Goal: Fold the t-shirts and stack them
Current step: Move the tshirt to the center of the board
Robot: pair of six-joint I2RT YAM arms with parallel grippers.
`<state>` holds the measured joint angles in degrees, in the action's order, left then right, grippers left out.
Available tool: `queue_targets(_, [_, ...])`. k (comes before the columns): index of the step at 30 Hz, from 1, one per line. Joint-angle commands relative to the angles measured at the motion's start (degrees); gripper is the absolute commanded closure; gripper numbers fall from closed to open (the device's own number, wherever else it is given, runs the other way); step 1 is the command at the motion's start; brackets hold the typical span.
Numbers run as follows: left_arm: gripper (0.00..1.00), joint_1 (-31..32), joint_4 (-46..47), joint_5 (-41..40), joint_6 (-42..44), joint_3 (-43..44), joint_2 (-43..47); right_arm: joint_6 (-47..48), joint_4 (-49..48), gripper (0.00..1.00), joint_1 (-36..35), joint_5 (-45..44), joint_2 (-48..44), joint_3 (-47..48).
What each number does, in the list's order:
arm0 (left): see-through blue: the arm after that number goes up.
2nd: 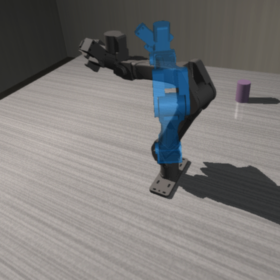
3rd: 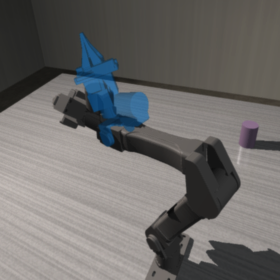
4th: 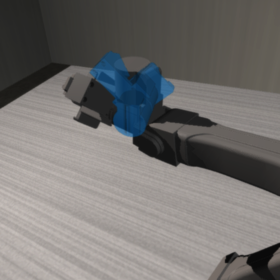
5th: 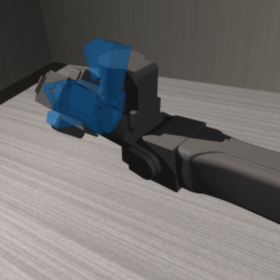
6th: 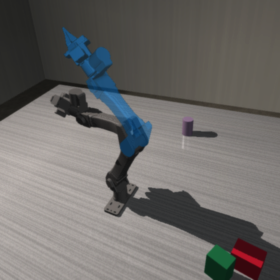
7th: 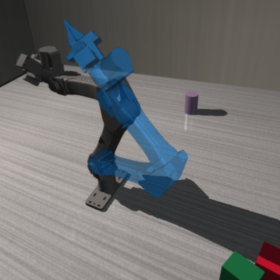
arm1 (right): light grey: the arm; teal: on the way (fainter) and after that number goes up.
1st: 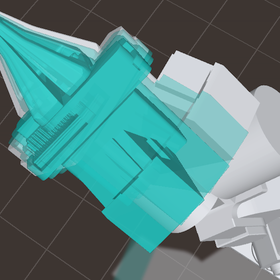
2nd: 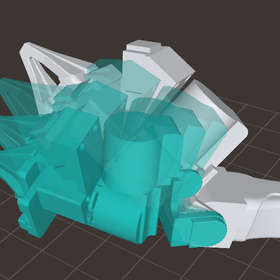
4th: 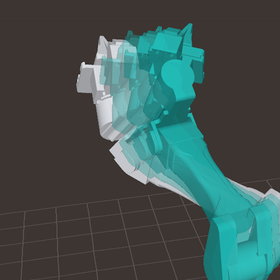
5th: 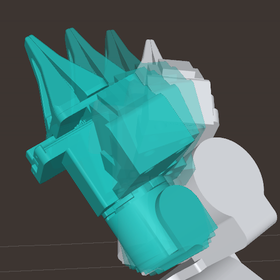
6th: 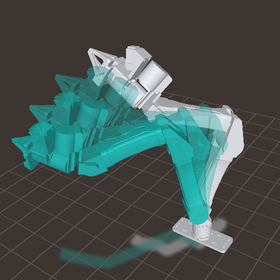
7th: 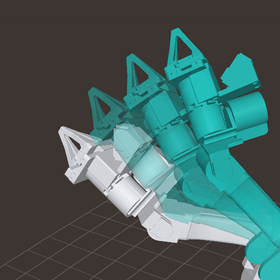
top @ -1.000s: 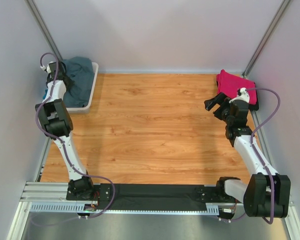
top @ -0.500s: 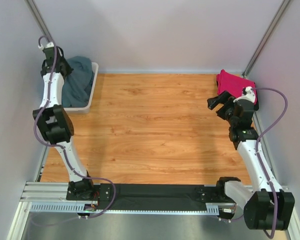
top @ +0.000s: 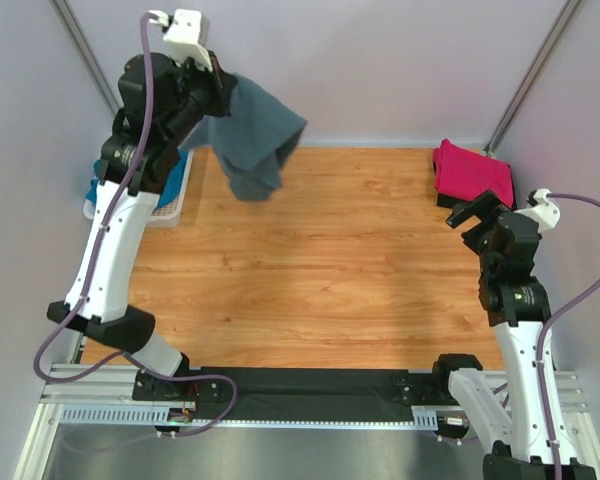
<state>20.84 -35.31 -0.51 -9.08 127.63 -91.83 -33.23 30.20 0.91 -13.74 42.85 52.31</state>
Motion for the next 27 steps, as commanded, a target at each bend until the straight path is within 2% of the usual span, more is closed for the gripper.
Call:
queue_targets(1, [1.0, 5.6, 1.2, -1.8, 0.9, -10.1, 4.2, 0.4, 9.8, 0.0, 0.0, -8.5, -1.1, 2.6])
queue_targets(2, [1.0, 7.1, 2.3, -2.0, 0.1, -16.4, 5.5, 0.6, 10.3, 0.0, 0.0, -8.7, -1.3, 2.7])
queue_targets(4, [1.0, 11.9, 4.8, -4.0, -1.5, -22.7, 8.5, 1.3, 11.0, 0.0, 0.0, -8.2, -1.5, 2.2])
queue_targets(7, [1.0, 16.4, 6.7, -6.6, -6.7, -36.6, 10.5, 1.5, 12.5, 0.0, 0.0, -6.4, -1.1, 1.1])
queue_targets(10, [1.0, 17.4, 6.9, -7.8, -14.3, -43.7, 10.4, 1.8, 12.3, 0.0, 0.0, -3.4, -0.8, -0.6])
queue_targets(13, [1.0, 17.5, 7.7, -6.3, -16.6, -51.9, 9.0, 1.9, 10.1, 0.0, 0.0, 0.9, -0.8, -3.7])
queue_targets(16, [1.0, 18.2, 7.7, -3.6, -16.1, -55.5, 7.3, 1.4, 7.9, 0.0, -0.1, 5.8, -0.3, -5.7])
queue_targets(19, [1.0, 18.9, 5.9, -6.0, -18.4, -58.8, 6.7, 1.0, 6.7, 0.0, -0.1, 9.3, 0.9, -6.7])
queue_targets(22, [1.0, 19.0, 2.7, -13.3, -19.4, -60.4, 8.2, 1.2, 6.1, 0.0, -0.1, 10.0, 1.6, -6.9])
queue_targets(23, [1.0, 18.9, -1.6, -20.5, -18.5, -59.5, 9.2, 1.8, 6.0, 0.0, -0.1, 10.6, 1.9, -7.0])
queue_targets(26, [1.0, 17.7, -10.4, -34.3, -15.8, -53.7, 12.4, 2.0, 4.4, 0.0, -0.2, 11.4, 2.4, -7.1])
queue_targets(27, [1.0, 15.7, -11.3, -34.9, -14.8, -52.4, 13.7, 2.1, 3.9, 0.0, -0.1, 11.8, 3.0, -7.2])
